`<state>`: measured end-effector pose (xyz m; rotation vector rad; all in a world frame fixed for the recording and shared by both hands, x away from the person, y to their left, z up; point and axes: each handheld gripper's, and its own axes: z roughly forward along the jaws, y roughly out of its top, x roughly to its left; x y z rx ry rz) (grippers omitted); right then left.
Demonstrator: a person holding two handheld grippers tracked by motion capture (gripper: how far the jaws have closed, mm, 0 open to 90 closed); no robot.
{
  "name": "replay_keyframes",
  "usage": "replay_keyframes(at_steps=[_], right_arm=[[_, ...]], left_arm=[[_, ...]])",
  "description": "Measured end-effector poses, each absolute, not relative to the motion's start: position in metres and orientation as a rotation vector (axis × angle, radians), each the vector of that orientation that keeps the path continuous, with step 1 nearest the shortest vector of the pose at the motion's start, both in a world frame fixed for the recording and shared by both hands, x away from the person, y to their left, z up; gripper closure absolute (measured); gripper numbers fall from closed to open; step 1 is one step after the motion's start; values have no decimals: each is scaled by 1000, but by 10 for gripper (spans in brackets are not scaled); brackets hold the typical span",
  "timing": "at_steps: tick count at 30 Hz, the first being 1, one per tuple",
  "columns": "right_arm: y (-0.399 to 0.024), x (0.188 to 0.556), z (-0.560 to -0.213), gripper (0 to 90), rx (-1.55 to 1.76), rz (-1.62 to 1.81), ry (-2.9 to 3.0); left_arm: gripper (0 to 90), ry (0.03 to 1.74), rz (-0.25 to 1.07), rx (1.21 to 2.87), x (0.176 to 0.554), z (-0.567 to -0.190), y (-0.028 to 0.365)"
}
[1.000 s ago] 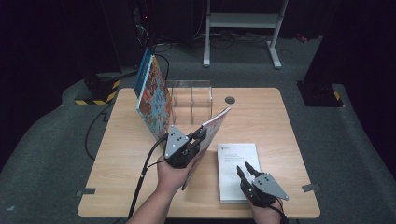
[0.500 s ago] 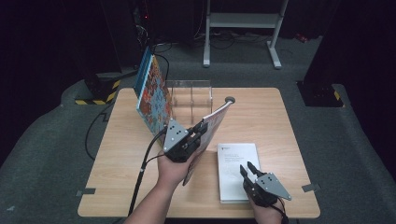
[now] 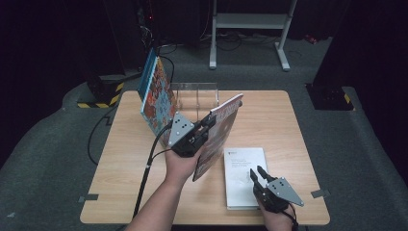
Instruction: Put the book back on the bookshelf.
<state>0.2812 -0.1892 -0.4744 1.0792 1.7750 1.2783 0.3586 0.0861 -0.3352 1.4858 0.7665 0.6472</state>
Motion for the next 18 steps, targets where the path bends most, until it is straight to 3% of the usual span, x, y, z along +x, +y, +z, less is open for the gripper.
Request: replay_keyframes(at_steps=[18], right_arm=[[-190, 283, -476, 687, 1088, 1262, 1770]], left_arm=[[838, 731, 613, 1495, 337, -356, 131]])
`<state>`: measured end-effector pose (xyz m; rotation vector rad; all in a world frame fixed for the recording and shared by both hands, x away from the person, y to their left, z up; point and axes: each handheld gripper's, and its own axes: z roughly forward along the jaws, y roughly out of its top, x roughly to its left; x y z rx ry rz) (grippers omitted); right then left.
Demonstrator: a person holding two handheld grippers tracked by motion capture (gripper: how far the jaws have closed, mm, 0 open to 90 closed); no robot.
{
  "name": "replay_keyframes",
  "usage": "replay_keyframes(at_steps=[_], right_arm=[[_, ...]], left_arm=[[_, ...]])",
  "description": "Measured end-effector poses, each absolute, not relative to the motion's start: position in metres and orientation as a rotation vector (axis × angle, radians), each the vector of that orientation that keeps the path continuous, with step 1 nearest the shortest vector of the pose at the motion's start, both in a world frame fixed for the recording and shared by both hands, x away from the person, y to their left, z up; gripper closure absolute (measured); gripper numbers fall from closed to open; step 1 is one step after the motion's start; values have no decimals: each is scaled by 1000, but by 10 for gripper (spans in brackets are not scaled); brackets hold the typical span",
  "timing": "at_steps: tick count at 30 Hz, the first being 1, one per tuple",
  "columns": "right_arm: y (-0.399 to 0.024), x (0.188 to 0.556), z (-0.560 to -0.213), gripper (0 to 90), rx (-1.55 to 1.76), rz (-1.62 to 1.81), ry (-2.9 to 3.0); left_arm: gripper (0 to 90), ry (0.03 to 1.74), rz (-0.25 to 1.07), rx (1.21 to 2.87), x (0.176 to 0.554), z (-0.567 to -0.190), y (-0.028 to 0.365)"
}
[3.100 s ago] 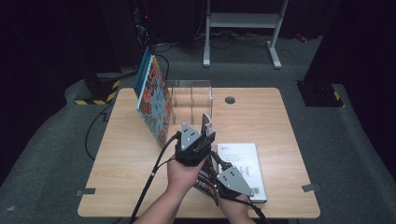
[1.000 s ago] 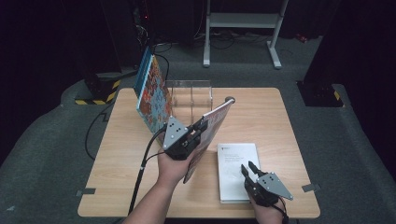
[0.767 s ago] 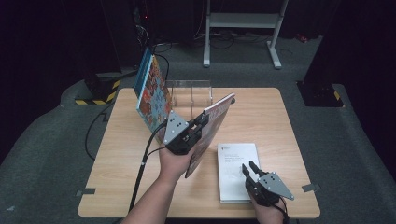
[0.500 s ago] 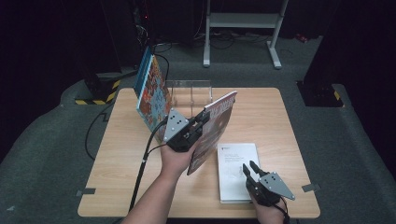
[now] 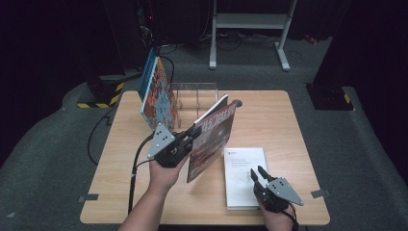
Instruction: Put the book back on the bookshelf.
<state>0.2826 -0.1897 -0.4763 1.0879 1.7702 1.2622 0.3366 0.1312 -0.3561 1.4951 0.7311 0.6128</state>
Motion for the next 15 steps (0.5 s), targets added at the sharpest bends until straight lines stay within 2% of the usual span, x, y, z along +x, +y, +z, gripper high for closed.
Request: replay_keyframes(at_steps=[15], right_arm=[[-195, 284, -477, 687, 1111, 1246, 1766]], left_arm=[[837, 699, 607, 1521, 314, -377, 162]])
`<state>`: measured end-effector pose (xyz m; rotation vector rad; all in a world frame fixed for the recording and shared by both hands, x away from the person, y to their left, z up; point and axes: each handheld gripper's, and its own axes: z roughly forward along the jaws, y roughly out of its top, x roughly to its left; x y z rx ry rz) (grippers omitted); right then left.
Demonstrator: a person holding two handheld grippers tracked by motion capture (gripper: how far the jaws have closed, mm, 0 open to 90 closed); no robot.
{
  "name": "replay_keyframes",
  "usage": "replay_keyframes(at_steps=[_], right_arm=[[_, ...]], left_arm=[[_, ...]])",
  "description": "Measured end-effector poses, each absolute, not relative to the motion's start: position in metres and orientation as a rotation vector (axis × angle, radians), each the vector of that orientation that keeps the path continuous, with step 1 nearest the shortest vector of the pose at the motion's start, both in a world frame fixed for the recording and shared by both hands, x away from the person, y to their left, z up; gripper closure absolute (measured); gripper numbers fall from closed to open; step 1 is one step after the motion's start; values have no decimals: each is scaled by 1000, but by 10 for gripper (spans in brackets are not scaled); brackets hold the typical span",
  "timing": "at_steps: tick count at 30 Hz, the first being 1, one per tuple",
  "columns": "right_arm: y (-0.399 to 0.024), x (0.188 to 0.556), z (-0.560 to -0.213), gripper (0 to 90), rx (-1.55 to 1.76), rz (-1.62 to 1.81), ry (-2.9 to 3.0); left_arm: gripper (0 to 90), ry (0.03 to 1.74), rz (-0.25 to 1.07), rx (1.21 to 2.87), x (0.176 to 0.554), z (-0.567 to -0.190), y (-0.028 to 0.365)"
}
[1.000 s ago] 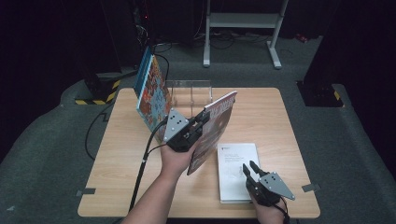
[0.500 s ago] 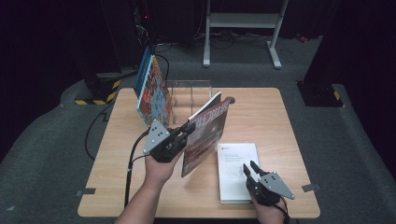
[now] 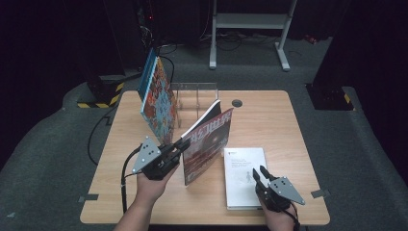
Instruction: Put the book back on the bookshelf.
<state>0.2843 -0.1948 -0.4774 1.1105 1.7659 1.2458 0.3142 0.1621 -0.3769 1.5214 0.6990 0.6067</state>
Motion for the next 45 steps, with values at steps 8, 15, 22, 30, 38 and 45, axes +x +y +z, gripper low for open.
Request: replay_keyframes(at_steps=[8, 15, 22, 30, 38, 45], right_arm=[[-200, 286, -478, 687, 1138, 1241, 1748], [-202, 286, -478, 686, 1136, 1237, 1744], [-201, 285, -478, 686, 1130, 1243, 1747], [-199, 284, -478, 681, 1121, 1242, 1752], [-198, 287, -481, 637, 1126, 1224, 1768], [-200, 291, -484, 597, 1150, 1204, 1795]], left_arm=[[833, 693, 598, 1527, 310, -383, 167], [828, 691, 616, 1545, 304, -384, 167], [778, 695, 634, 1563, 304, -382, 164], [738, 729, 715, 1605, 313, -379, 145], [771, 725, 768, 1636, 310, -384, 137], [784, 709, 723, 1615, 312, -387, 139]])
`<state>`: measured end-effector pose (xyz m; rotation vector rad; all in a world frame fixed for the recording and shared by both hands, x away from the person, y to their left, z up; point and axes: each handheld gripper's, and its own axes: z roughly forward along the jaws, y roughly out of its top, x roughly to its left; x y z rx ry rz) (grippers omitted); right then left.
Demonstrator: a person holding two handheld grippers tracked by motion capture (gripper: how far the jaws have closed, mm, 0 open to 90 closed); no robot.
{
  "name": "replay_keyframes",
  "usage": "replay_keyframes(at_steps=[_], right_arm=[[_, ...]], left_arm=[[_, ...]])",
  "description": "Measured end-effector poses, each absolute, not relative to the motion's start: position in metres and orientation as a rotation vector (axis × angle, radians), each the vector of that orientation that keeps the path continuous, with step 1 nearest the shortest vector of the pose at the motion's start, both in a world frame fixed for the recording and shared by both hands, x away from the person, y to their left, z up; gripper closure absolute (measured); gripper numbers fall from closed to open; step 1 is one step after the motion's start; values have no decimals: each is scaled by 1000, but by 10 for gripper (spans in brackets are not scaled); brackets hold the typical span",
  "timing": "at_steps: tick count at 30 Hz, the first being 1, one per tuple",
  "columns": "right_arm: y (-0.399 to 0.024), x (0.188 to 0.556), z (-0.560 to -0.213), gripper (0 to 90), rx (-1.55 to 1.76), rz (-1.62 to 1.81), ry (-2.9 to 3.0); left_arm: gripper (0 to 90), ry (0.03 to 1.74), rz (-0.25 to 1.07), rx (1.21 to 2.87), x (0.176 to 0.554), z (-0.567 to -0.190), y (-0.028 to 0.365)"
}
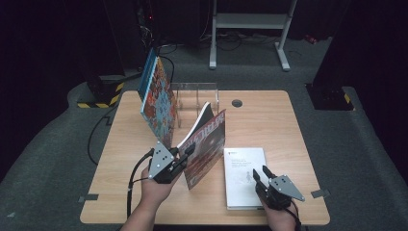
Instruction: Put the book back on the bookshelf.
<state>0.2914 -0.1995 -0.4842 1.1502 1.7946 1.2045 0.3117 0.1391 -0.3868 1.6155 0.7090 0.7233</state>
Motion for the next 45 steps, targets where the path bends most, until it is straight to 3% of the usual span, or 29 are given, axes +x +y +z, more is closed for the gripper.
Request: replay_keyframes(at_steps=[11, 30, 39, 45], right_arm=[[-201, 295, -487, 560, 1165, 1161, 1809], [-208, 309, -490, 607, 1232, 1127, 1894], [-212, 317, -488, 558, 1253, 1127, 1927], [-238, 312, -493, 546, 1283, 1112, 1863]], left_arm=[[799, 713, 710, 1618, 310, -387, 137], [811, 703, 720, 1622, 310, -387, 137], [821, 698, 720, 1619, 308, -387, 135], [830, 696, 695, 1614, 308, -387, 135]])
